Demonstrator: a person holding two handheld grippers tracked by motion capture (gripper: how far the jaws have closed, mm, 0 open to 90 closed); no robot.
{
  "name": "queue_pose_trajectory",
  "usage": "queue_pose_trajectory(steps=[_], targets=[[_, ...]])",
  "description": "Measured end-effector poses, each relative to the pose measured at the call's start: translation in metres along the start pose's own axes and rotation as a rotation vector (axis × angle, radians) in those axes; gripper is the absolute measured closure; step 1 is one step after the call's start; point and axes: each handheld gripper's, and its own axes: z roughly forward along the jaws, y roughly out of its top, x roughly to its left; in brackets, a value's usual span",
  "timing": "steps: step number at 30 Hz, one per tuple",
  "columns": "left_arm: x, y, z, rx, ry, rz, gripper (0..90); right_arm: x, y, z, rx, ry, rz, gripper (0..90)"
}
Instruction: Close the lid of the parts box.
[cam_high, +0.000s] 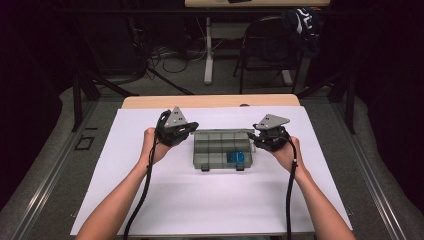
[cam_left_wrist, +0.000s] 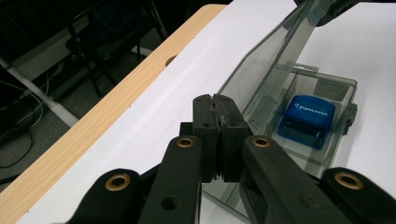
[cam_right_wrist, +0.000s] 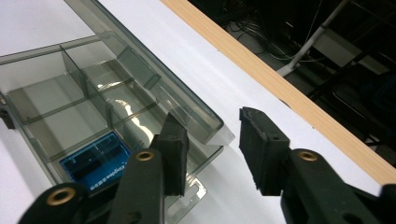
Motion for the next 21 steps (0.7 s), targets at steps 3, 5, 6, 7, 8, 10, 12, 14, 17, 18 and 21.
queue_pose_trajectory(steps=[3,5,6,7,8,10,12,14,17,18,21], targets=[[-0.002,-0.002,0.000,0.002,-0.007,0.000,88.3,0.001,0.000,0.000,0.007,0.005,0.010,53.2],[-0.002,-0.004,0.000,0.012,-0.014,0.009,88.9,0.001,0.000,0.000,0.011,0.009,0.020,45.3],[-0.003,-0.005,0.000,0.009,-0.023,0.002,89.2,0.001,0.000,-0.001,0.011,0.015,0.030,42.6],[-0.004,-0.007,0.000,0.010,-0.028,0.000,89.1,0.001,-0.001,-0.002,0.008,0.021,0.032,38.8],[-0.004,-0.008,0.000,0.013,-0.031,0.002,89.1,0.002,-0.001,-0.004,0.010,0.027,0.035,34.7],[-0.006,-0.011,0.001,0.015,-0.036,0.004,89.1,0.002,-0.003,-0.005,0.014,0.047,0.041,28.7],[-0.009,-0.014,0.002,0.020,-0.038,0.005,89.1,0.002,-0.005,-0.009,0.011,0.063,0.045,21.9],[-0.011,-0.018,0.002,0.021,-0.042,-0.001,89.1,0.003,-0.006,-0.011,0.023,0.086,0.062,15.3],[-0.014,-0.024,0.004,0.022,-0.047,-0.007,89.2,0.003,-0.008,-0.015,0.018,0.131,0.078,12.2],[-0.015,-0.026,0.005,0.025,-0.051,-0.012,89.2,0.002,-0.008,-0.016,0.012,0.142,0.086,12.3],[-0.018,-0.031,0.006,0.027,-0.061,-0.013,89.2,0.003,-0.008,-0.023,-0.032,0.149,0.089,19.5]])
